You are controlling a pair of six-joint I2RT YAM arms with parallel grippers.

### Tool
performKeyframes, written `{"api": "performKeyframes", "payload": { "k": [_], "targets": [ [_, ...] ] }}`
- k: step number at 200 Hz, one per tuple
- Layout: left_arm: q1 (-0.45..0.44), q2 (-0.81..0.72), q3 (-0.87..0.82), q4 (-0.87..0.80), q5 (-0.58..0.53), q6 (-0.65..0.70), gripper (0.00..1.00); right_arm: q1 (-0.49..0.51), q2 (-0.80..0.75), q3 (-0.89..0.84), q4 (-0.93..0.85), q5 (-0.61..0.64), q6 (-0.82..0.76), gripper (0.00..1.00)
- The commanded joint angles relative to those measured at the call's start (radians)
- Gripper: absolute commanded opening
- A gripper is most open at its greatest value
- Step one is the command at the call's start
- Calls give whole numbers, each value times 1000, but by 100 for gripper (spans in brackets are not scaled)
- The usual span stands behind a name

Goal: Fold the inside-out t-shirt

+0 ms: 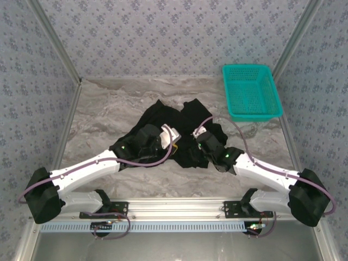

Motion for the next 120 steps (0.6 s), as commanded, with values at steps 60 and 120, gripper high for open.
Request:
{"api": "performKeyframes", "payload": {
  "k": [60,120],
  "targets": [
    [35,-41,28,-9,36,-27,0,-68,15,93,-93,19,-33,33],
    [46,-34,23,-11,39,-30,0,-269,3,75,-46,-511,-15,30]
  ]
}}
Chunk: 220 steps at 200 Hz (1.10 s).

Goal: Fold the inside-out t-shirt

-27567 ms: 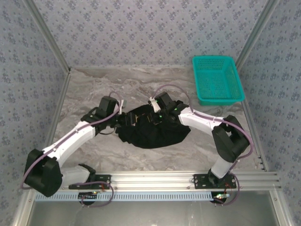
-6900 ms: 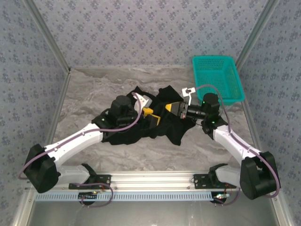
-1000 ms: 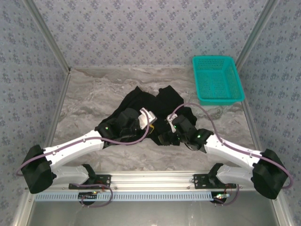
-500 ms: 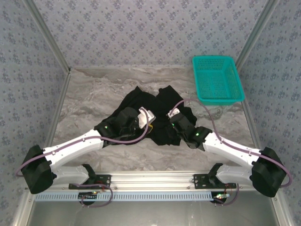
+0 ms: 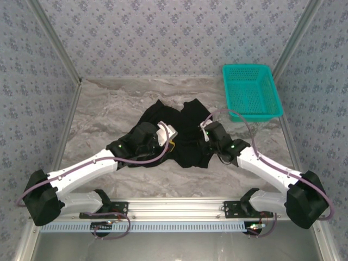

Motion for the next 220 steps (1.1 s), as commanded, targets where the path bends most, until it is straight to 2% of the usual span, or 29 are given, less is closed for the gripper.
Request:
{"api": "performKeyframes", "payload": {
  "k": [1,21,42,58,106,129,185,220],
  "targets": [
    [7,-14,24,-3,22,-11,0,-75,-12,9,35,-307,14,30],
    [7,-11,25,-3,24,-6,0,-144,8,-5,91,-465,55,29],
    [7,-9,28,-4,23,-4,0,-177,24,-15,113,-510,71,27],
    [8,-9,28,-5,24,-5,0,-185,39,-9,107,-510,66,27],
    [8,-11,28,-5,25,-6,0,-187,56,-13,74,-428,35,39],
    [7,-10,30,-7,25,-5,0,-190,73,-12,63,-403,31,41],
    [8,-10,29,-7,19,-3,0,-214,35,-61,87,-477,23,37],
    [9,-10,32,-10,19,2,0,-218,17,-81,92,-485,-32,42]
  ]
}}
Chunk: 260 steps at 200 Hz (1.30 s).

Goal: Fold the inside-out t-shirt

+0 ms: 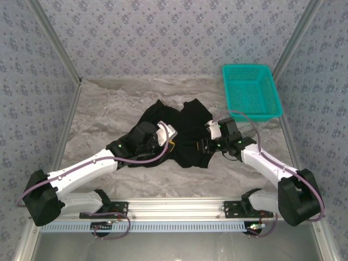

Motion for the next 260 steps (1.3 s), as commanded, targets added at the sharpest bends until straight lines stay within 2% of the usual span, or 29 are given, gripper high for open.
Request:
{"api": "performKeyframes", "payload": {
  "k": [1,51,75,109,134,158,202,239,260],
  "targets": [
    [5,-10,32,-9,12,1,0,-5,-22,-12,2,-24,-57,42],
    [5,-10,33,-12,14,1,0,-2,18,-8,37,-22,-85,49],
    [5,-14,32,-15,12,1,0,4,45,-2,69,-38,-82,50],
    [7,-17,31,-17,8,1,0,10,78,16,103,-53,-82,37],
    [9,-15,26,-18,2,0,0,11,62,27,87,-50,-88,18],
    [17,-20,18,-22,-9,-7,0,9,-25,48,-25,33,-98,0],
    [35,-5,0,7,-9,-13,0,2,-189,132,-239,196,-103,0],
    [47,43,-6,46,-8,-13,0,-9,-207,221,-393,264,-114,0],
    [75,54,-15,76,30,-27,0,-38,-199,267,-478,282,-112,0]
  ]
}}
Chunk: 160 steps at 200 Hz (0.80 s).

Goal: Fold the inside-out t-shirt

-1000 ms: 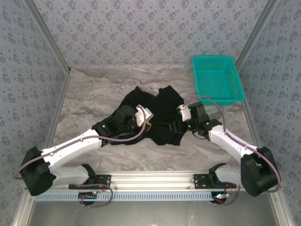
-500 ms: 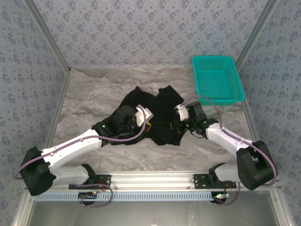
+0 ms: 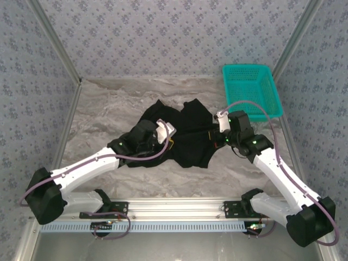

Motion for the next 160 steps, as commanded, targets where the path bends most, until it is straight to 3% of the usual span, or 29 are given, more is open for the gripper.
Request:
{"api": "performKeyframes", "payload": {
  "k": [1,32,82,105,160],
  "targets": [
    [32,13,-14,52,35,-27,0,-31,5,63,-173,66,-16,0],
    [77,7,-23,82,99,-42,0,-69,16,97,-218,72,-10,0],
    [80,67,42,75,236,-29,3,-72,32,123,-114,-7,38,0],
    [70,113,102,110,275,-47,5,-80,44,194,-98,53,22,0],
    [105,242,335,37,64,-103,0,-64,246,416,87,125,62,0]
  ]
}}
